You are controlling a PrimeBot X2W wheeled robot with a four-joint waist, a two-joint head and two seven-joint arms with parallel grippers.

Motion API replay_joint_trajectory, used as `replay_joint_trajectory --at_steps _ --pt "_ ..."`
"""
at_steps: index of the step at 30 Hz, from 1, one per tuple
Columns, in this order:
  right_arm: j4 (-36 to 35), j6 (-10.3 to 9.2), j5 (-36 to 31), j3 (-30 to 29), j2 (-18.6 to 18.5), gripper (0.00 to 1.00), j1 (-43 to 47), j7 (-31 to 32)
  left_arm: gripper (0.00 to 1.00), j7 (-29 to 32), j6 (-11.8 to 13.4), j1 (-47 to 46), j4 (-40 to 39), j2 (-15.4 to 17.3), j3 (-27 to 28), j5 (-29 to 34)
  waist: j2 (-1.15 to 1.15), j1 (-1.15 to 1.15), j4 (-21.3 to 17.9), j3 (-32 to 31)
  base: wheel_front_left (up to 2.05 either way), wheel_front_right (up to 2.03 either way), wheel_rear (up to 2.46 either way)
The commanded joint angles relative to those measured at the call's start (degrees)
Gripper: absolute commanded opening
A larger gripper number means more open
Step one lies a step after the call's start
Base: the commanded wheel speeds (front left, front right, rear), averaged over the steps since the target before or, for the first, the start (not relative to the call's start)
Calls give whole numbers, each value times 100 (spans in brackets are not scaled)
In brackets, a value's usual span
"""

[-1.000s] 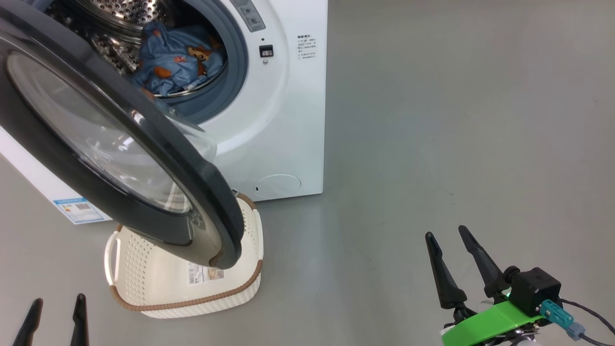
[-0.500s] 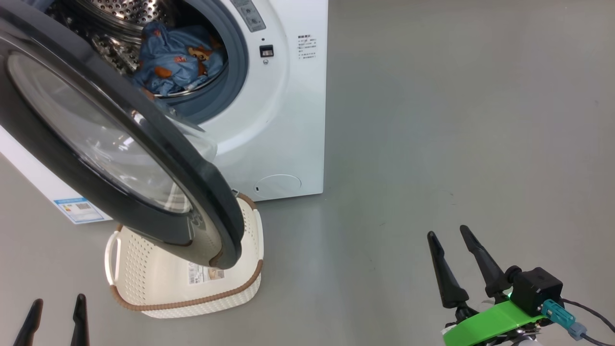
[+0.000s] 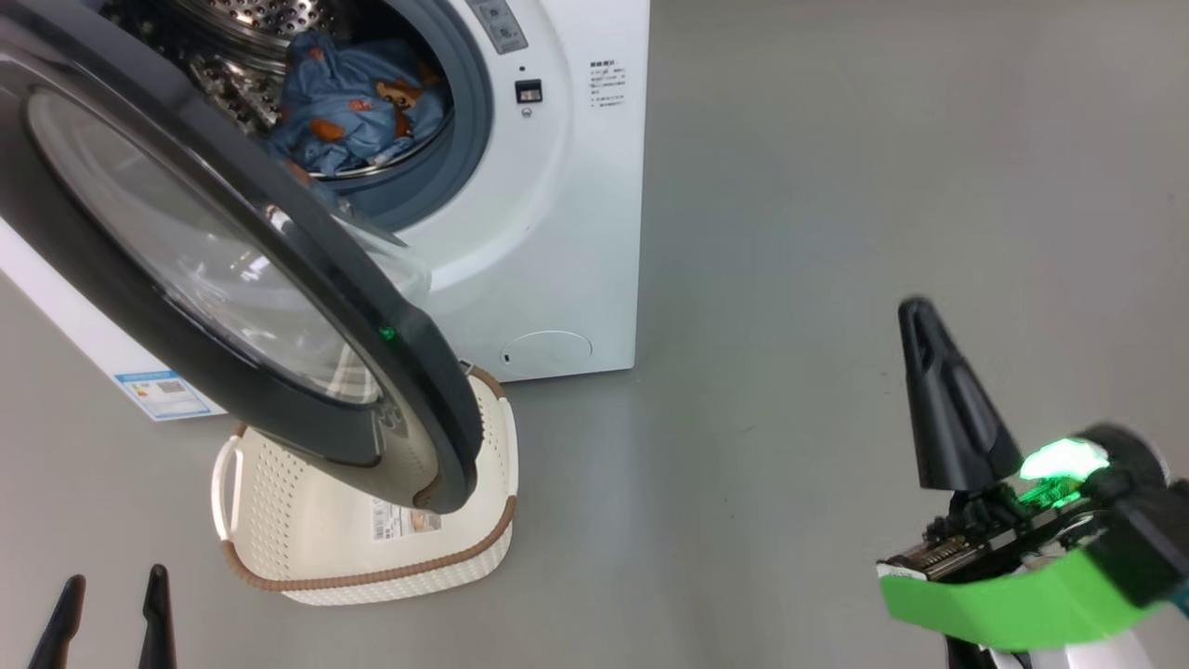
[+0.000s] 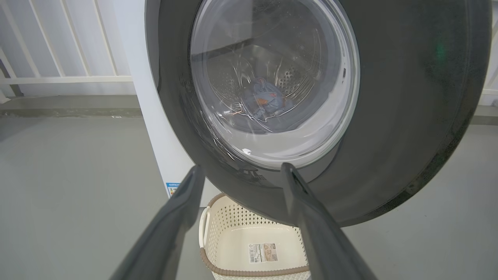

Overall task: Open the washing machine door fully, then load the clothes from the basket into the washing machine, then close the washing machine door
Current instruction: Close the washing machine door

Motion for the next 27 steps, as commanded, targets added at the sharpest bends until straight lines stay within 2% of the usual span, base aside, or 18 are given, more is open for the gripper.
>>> replay_joint_trajectory --at_steps 1,5,10,14,19,27 --pt "-208 35 -40 186 8 0 -188 -26 100 -53 -16 -181 -144 103 220 -22 0 0 11 3 0 0 0" --pt "-686 35 -159 565 8 0 -249 -26 100 -53 -16 -192 -111 106 175 -50 0 0 82 7 0 0 0" --pt "-583 35 -558 1479 8 0 -387 -26 100 -53 -16 -240 -47 102 69 -103 0 0 271 15 0 0 0" --pt "-202 35 -784 2047 8 0 -547 -26 100 -53 -16 -261 -10 97 11 -154 0 0 467 38 0 0 0" --pt "503 35 -754 2689 8 0 -800 -26 100 -53 -16 -310 32 88 -61 -206 0 0 769 81 0 0 0" --pt "1725 35 -439 3223 8 0 -1204 -26 100 -53 -16 -421 68 83 -219 -312 0 0 1286 247 0 0 0"
